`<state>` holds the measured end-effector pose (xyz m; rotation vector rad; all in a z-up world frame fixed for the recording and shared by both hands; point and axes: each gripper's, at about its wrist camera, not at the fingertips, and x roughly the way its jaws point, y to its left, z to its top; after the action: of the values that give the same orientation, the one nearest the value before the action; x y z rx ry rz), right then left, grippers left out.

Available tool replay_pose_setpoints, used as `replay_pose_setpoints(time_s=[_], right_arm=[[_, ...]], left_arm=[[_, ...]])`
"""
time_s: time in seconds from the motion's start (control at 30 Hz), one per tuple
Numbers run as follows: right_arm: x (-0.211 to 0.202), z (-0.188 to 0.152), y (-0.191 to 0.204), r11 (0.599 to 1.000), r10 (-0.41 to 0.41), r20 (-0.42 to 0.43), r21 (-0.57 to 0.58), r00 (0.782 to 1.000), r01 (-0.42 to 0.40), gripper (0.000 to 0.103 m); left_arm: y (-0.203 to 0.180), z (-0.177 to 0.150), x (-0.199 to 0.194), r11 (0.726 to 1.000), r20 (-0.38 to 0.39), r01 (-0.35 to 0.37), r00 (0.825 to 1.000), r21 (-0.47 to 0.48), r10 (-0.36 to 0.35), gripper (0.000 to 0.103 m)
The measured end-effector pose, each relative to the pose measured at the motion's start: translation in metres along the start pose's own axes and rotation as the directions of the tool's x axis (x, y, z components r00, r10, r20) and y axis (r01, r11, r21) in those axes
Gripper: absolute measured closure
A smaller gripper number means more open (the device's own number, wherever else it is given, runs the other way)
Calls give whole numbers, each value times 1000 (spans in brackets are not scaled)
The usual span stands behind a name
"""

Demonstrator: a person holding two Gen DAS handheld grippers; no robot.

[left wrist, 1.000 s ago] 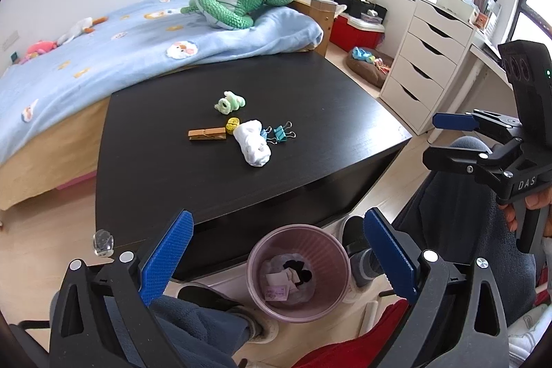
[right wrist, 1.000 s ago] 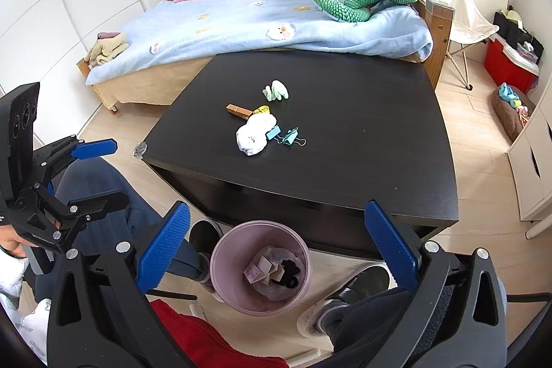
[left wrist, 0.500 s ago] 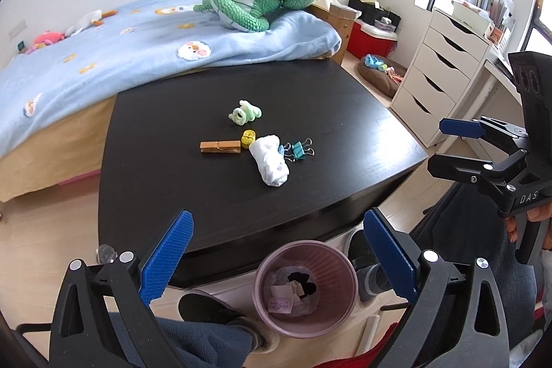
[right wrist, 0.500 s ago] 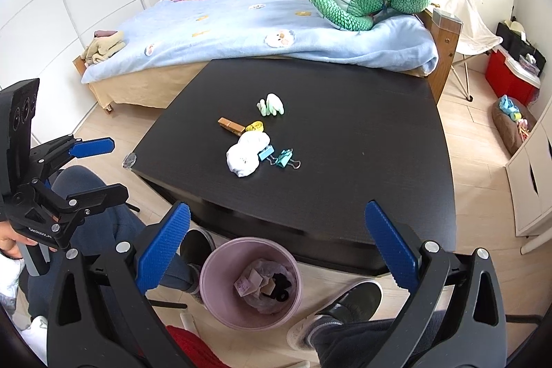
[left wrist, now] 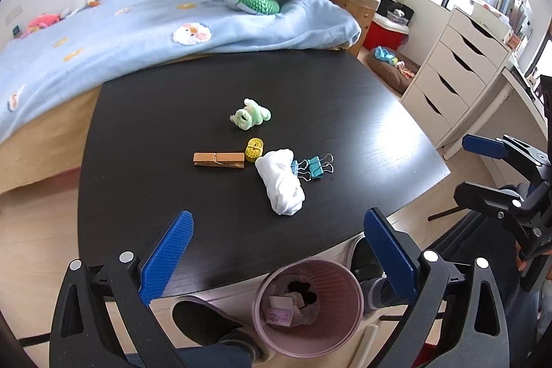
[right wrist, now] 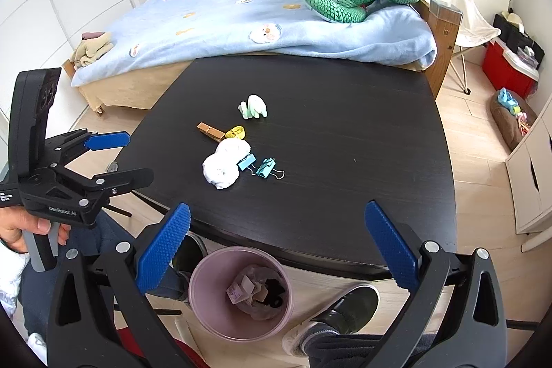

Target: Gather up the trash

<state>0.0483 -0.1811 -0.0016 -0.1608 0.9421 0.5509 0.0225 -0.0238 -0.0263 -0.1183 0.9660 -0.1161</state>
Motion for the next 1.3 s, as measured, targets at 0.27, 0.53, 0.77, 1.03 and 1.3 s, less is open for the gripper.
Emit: replay_pose_setpoints(time_s=[0.27,0.53,0.77,1.03,1.3], right_arm=[[11,3,-6,1000,-2,-19,12,1000,2,4],[15,-1,-12,1000,-17,-35,20,999,18,4],[20,-3,-13,1000,-13,-44,21,999,14,4],[25,-4,-11,1000,-9,-53,15,999,10,4],[30,-4,-8,1000,-6,-62,10,998,7,4]], left_arm=[[7,16,48,1000,-95,2,995,-12,-3,8],[13,15,83,999,-154,4,988,-36,-10,8],[12,15,92,998,-153,31,987,-45,-38,11],[9,14,96,997,-153,61,986,-44,-67,42],[11,11,98,998,-154,54,986,-40,-60,77]])
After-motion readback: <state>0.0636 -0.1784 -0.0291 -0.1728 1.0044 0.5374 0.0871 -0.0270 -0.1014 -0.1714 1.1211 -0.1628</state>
